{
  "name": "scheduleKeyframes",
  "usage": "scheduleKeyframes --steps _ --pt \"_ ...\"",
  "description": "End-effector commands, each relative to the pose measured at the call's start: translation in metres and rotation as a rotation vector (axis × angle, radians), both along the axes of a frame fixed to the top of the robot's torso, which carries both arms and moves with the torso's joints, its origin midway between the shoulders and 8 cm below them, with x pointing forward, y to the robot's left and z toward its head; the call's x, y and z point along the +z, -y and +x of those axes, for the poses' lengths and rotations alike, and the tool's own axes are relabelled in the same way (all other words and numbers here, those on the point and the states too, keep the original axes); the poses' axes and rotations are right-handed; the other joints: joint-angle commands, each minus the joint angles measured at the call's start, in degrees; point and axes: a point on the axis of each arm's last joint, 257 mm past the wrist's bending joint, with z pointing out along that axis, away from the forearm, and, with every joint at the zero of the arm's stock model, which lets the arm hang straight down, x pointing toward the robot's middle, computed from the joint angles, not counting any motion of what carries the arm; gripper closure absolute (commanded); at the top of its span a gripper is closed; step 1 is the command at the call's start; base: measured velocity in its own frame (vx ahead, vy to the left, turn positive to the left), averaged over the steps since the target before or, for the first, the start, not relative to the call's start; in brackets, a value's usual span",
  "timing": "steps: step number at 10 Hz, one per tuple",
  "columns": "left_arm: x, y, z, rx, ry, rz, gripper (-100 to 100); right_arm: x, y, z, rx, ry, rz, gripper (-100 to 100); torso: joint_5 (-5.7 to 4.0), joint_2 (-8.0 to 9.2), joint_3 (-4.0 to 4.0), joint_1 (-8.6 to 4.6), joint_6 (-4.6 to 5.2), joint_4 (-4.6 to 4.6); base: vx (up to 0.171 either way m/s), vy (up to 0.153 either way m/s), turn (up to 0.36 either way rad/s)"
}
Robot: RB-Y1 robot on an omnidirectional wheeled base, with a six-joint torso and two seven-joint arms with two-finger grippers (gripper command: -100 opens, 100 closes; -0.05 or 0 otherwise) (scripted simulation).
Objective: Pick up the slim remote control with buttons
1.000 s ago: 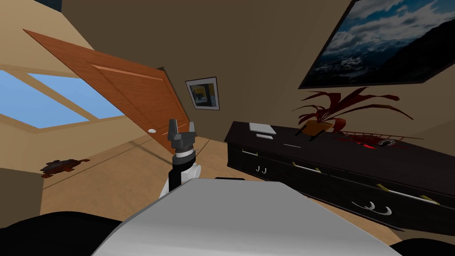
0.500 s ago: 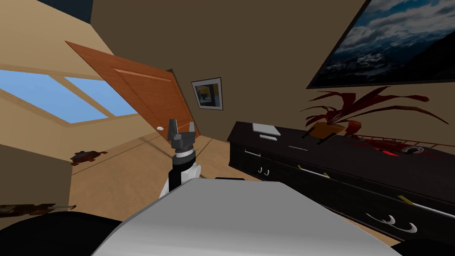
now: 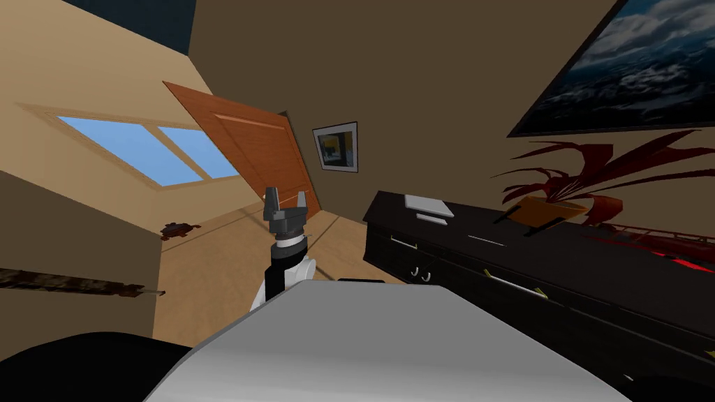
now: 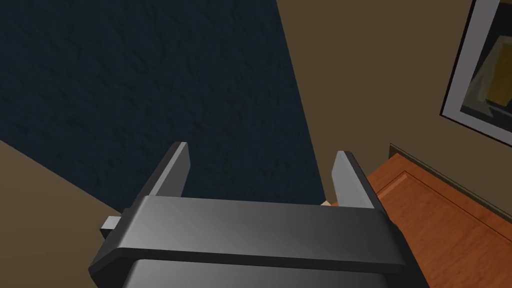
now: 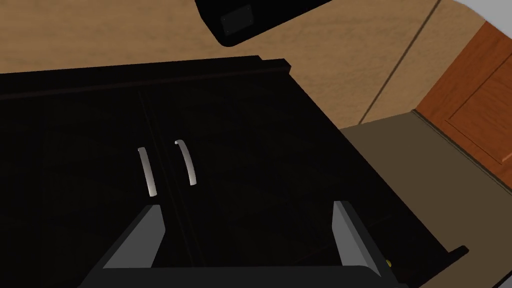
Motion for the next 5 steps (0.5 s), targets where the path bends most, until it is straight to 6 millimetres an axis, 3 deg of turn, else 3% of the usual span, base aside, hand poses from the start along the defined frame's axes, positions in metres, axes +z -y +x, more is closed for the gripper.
scheduleKeyframes --steps 1,2,3,5 --pt "0.000 0.000 0.000 0.000 0.000 0.000 0 0.005 0.018 -0.033 0.064 -0.069 -0.040 -100 0.00 0.00 0.00 0.00 0.00 0.00 -0.030 0.066 0.286" --pt "0.000 0.000 0.000 0.000 0.000 0.000 0 0.006 0.035 -0.043 0.067 -0.097 -0.072 -100 0.02 0.01 0.00 0.10 -0.05 0.00 -0.021 0.037 0.158" --pt "0.000 0.000 0.000 0.000 0.000 0.000 0 0.006 0.038 -0.045 0.065 -0.103 -0.077 -100 0.02 0.00 0.00 0.04 0.01 0.00 0.000 0.000 0.000" --pt "0.000 0.000 0.000 0.000 0.000 0.000 0 0.016 0.066 -0.074 0.126 -0.174 -0.128 -100 0.01 -0.02 -0.02 0.02 -0.04 -0.01 -0.021 0.043 0.193"
